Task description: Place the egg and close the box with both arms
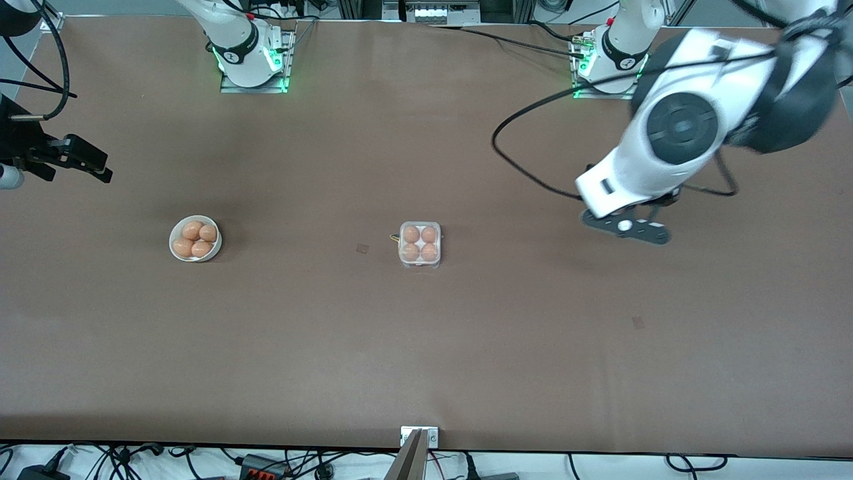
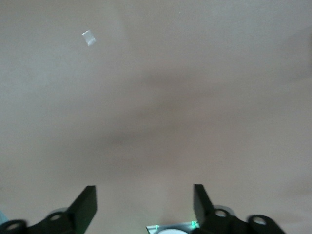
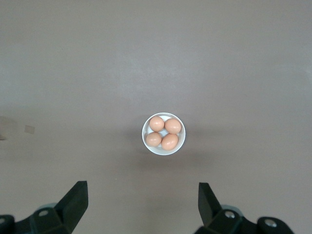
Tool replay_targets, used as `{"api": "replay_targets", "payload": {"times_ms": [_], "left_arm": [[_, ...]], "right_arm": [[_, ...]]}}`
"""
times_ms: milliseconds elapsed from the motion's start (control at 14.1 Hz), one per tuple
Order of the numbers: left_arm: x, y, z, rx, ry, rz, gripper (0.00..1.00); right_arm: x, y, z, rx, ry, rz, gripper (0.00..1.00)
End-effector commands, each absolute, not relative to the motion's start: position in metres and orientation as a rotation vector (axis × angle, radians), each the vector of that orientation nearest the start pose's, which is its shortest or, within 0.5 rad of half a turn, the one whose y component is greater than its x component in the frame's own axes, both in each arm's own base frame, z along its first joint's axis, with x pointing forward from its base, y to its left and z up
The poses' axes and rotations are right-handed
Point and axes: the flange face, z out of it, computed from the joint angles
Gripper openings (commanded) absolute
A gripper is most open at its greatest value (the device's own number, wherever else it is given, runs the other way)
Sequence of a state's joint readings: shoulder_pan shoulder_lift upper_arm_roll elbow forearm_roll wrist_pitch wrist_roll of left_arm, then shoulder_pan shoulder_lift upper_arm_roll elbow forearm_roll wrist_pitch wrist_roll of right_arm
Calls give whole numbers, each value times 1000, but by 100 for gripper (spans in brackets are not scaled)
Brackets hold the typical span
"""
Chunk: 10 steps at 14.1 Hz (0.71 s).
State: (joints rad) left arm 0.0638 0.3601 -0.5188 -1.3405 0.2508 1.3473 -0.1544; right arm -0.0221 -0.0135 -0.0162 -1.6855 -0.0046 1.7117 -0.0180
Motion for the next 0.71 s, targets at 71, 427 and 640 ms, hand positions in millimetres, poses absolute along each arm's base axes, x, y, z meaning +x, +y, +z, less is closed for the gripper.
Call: {"api": "replay_targets", "payload": {"times_ms": [71, 427, 640], "left_arm": [[606, -141, 543, -3039, 302, 453, 100], [564, -71, 568, -3208, -3, 350, 100], [545, -70, 611, -3135, 112, 66, 100]], "right_arm": [[557, -22, 597, -3154, 20, -60, 100], [553, -26, 593, -3149, 26, 7, 100], [555, -26, 596, -3156, 22, -28, 100]]}}
